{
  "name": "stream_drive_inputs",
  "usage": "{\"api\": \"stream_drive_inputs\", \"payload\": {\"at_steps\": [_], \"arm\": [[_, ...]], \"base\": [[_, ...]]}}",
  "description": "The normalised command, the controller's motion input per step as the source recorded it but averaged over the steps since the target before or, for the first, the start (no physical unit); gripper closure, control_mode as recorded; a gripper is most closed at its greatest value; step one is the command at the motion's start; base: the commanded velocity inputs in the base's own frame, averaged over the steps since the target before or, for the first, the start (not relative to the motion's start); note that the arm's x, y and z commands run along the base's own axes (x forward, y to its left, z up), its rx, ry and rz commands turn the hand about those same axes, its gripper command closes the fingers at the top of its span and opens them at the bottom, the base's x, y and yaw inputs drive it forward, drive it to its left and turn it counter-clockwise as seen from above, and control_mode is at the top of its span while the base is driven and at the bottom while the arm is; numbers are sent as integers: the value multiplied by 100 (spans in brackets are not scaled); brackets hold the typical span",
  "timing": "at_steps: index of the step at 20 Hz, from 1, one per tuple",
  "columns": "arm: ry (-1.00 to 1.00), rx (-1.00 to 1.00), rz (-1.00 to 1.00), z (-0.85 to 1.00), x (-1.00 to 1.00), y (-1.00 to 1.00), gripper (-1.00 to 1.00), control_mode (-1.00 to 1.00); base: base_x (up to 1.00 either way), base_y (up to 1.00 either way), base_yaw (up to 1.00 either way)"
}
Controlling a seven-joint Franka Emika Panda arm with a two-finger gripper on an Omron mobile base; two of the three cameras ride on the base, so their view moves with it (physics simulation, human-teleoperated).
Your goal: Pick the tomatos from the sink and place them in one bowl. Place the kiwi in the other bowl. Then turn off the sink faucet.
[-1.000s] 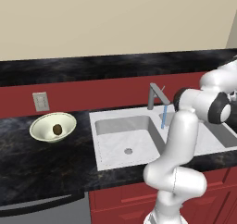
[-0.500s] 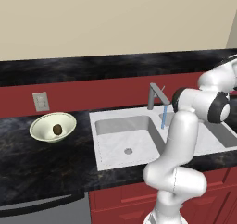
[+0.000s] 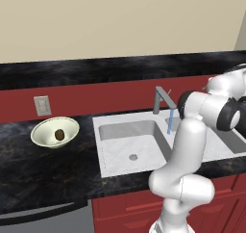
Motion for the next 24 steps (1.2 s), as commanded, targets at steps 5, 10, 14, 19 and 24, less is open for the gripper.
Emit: {"api": "stream_drive_inputs", "payload": {"at_steps": [5, 10, 14, 19, 24], "arm": [[-5, 0, -4, -10, 0, 27, -100, -100], [-2, 0, -12, -11, 0, 17, -100, -100], [0, -4, -12, -9, 0, 23, -100, -100], [0, -6, -6, -13, 0, 21, -100, -100], [0, -8, 0, -2, 11, 28, -100, -100]], "base": [[0, 0, 0], [0, 0, 0], [0, 0, 0], [0, 0, 0], [0, 0, 0]]}}
